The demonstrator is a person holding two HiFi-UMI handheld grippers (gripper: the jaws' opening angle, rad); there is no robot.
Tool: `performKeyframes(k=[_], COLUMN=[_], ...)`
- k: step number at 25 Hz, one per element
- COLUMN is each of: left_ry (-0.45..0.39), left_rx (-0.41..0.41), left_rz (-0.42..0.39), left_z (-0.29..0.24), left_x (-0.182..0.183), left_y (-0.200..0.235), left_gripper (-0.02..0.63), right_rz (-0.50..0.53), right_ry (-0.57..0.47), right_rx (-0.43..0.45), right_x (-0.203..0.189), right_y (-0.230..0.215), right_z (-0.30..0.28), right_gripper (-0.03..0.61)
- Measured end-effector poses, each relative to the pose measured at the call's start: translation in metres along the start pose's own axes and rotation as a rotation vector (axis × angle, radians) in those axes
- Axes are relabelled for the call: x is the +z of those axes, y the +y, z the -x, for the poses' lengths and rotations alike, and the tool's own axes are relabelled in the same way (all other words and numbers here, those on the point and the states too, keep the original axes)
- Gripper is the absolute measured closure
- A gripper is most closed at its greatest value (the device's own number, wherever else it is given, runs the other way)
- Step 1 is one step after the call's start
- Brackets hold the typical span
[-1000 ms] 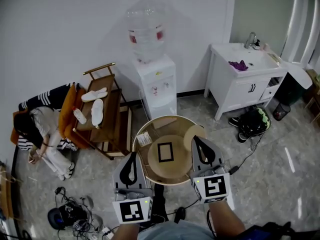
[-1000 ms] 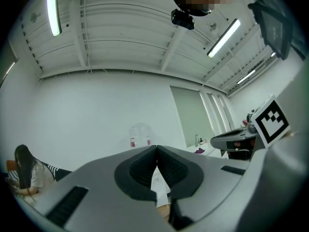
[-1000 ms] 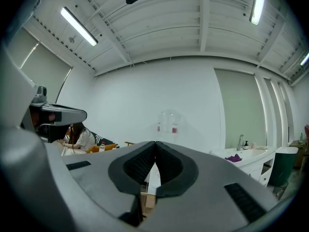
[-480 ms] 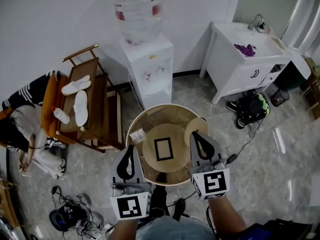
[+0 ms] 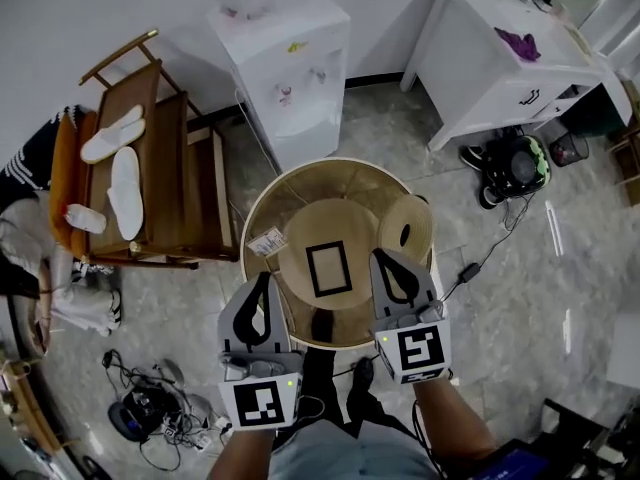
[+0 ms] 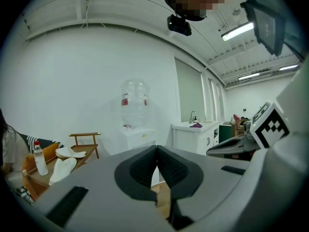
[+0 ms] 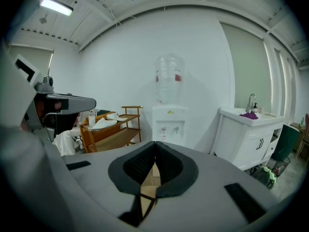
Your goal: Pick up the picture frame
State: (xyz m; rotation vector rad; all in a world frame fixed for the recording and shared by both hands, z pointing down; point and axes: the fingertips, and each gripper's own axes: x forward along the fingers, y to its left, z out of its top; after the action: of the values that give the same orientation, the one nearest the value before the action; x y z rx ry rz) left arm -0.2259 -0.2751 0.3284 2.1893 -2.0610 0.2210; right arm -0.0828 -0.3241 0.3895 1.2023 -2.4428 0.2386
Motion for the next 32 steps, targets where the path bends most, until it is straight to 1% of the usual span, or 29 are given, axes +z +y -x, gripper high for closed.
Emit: performKeyframes(k=[2, 6, 9, 11, 14, 18, 20, 22, 26, 29, 32], left_ry=[0.038, 0.103, 0.143, 0.169, 0.205, 0.225, 0.246, 0.265, 0.294, 0.305, 0.318], left_rx=[-0.01, -0.025, -0.04, -0.047, -0.048, -0.069, -0.067, -0.069, -0.086, -0.091, -0.097], left_rz=[0.005, 0.025, 0.041, 0.051, 0.062, 0.029, 0.045, 0.06, 0.068, 0.072, 0.075], left_z=[-0.014, -0.035, -0.048, -0.054, -0.063, -0.078, -0.085, -0.091, -0.097, -0.099, -0.099], left_x=[-0.022, -0.064, -0.095, -0.115, -0.139, -0.164, -0.178, -0.191, -0.214, -0.223, -0.231], left_y=[0.006, 0.018, 0.024, 0.028, 0.032, 0.028, 0.023, 0.018, 0.012, 0.011, 0.01], left_gripper=[0.598, 0.598, 0.598, 0.598, 0.598, 0.598, 0.598, 0.598, 0.598, 0.598, 0.598], right_rz=[-0.021, -0.06, -0.057, -0.064, -0.099, -0.114, -0.124, -0.117, -0.137, -0.156, -0.164], right_ry=[0.058, 0.097, 0.139, 0.176, 0.243, 0.285, 0.309, 0.309, 0.348, 0.381, 0.423], right_rx=[0.001, -0.005, 0.004, 0.011, 0.014, 0.024, 0.028, 0.03, 0.024, 0.022, 0.037], right_x=[-0.02, -0.06, -0.094, -0.117, -0.148, -0.186, -0.203, -0.218, -0.24, -0.254, -0.274], right_y=[0.002, 0.007, 0.012, 0.016, 0.017, 0.012, 0.009, 0.004, 0.004, 0.006, 0.009], right_z=[-0.017, -0.046, -0.066, -0.076, -0.088, -0.106, -0.113, -0.122, -0.13, -0.133, -0.133], right_gripper=[0.565, 0.565, 0.565, 0.565, 0.565, 0.565, 0.565, 0.565, 0.565, 0.563, 0.552])
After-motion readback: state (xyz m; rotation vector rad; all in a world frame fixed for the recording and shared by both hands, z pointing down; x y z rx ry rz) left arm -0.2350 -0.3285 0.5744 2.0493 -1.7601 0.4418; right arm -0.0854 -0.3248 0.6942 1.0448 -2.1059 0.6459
